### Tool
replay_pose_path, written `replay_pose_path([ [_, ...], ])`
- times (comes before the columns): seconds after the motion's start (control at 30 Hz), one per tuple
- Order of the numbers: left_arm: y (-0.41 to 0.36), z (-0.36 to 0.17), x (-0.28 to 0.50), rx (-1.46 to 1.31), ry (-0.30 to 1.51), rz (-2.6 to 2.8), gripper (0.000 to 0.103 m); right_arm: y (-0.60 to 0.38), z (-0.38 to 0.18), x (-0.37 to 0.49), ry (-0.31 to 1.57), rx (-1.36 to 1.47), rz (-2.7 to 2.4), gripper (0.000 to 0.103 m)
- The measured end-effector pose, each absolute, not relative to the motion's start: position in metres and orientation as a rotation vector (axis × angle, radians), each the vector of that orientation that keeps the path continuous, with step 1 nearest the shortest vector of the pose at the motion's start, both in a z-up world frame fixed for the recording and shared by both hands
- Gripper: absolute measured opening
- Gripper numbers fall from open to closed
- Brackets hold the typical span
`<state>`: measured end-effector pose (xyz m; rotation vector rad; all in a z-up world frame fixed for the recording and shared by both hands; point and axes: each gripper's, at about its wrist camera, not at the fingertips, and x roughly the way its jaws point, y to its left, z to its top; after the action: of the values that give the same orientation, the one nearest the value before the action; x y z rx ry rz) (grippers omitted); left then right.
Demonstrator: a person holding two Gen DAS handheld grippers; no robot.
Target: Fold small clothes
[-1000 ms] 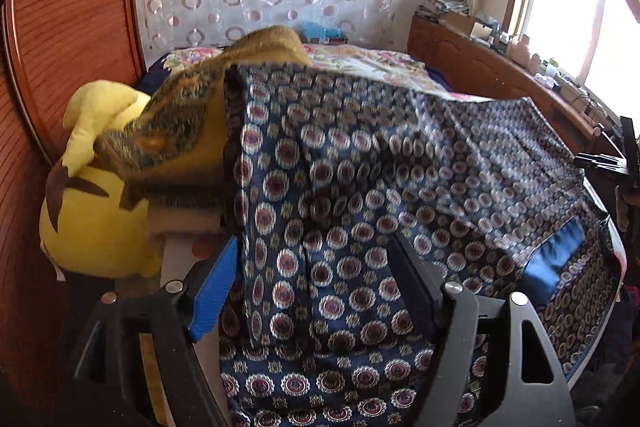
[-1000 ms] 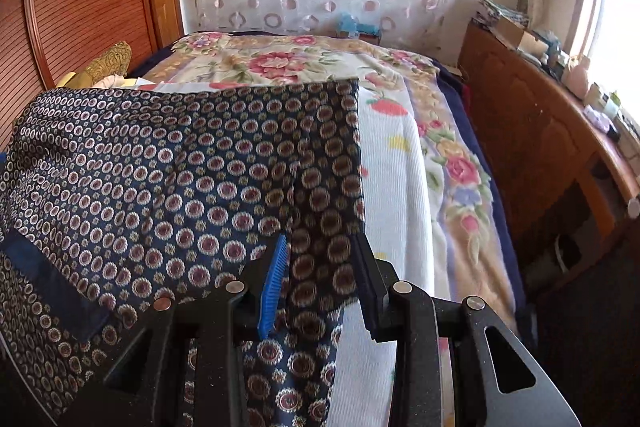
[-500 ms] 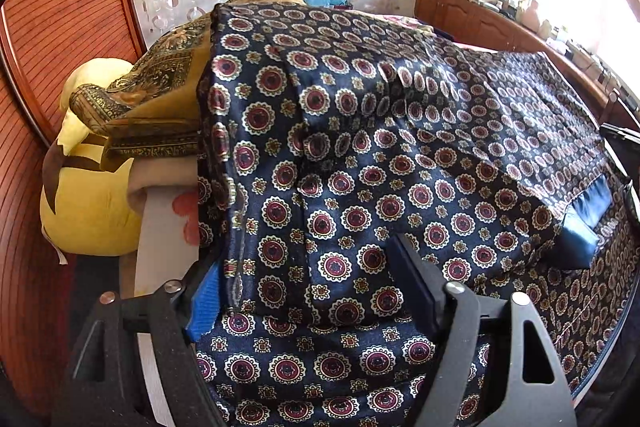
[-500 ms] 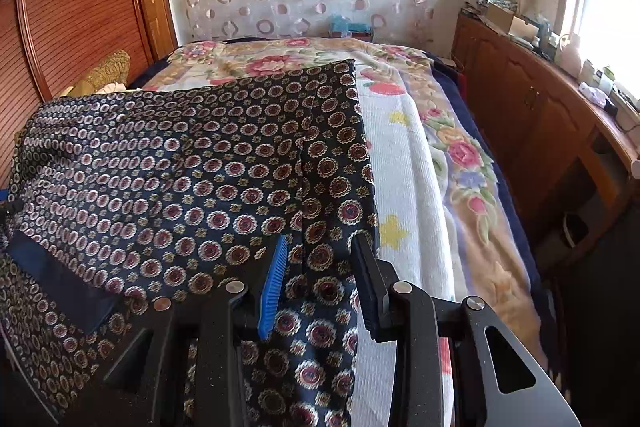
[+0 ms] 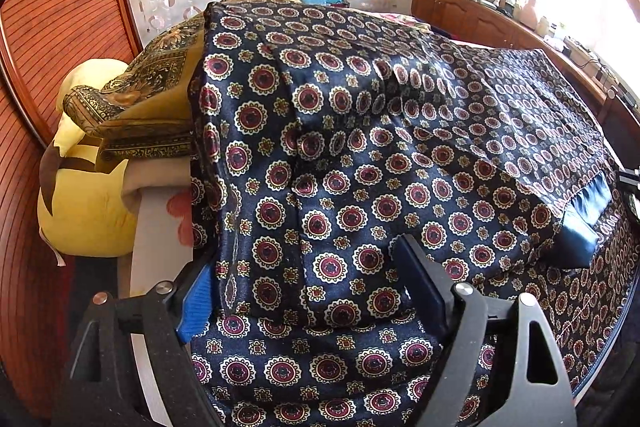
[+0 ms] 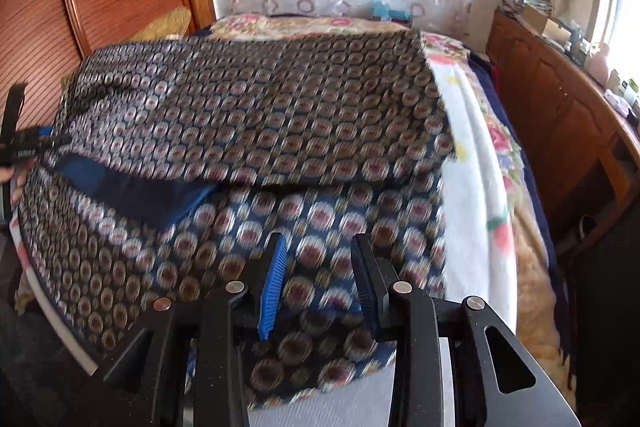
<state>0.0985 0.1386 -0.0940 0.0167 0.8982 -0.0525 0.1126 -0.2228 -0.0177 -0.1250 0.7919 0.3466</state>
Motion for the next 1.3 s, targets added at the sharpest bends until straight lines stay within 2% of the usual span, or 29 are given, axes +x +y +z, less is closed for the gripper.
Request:
replay_pose_path([
  [0.4, 0.138, -0.093, 0.100, 0.020, 0.898, -0.051, 0.084, -0.262, -0.022, 0.050, 0.873, -0.174, 0.269, 0.035],
  [0.6, 0.137, -0.093, 0.100, 0.022, 0.897, -0.050, 0.084, -0.286, -0.004, 0.030, 0.803, -0.110, 0.229, 0.035],
  [0.87, 0.141, -0.080, 0.088, 0.003, 0.835, -0.036, 0.084, -0.284, 0.018, 0.050, 0.696, -0.080, 0.217, 0.035],
  [1.17, 0.160, -0.058, 0.073, -0.027, 0.755, 0.004, 0.084, -0.276, 0.010, 0.109, 0.682, -0.048, 0.202, 0.035],
  [1.23, 0.163, -0.059, 0.072, -0.026, 0.749, 0.017, 0.078, -0.275, 0.004, 0.126, 0.698, -0.045, 0.187, 0.035],
  [1.3, 0.164, -0.060, 0.072, -0.025, 0.749, 0.021, 0.062, -0.277, -0.001, 0.143, 0.719, -0.046, 0.175, 0.035],
])
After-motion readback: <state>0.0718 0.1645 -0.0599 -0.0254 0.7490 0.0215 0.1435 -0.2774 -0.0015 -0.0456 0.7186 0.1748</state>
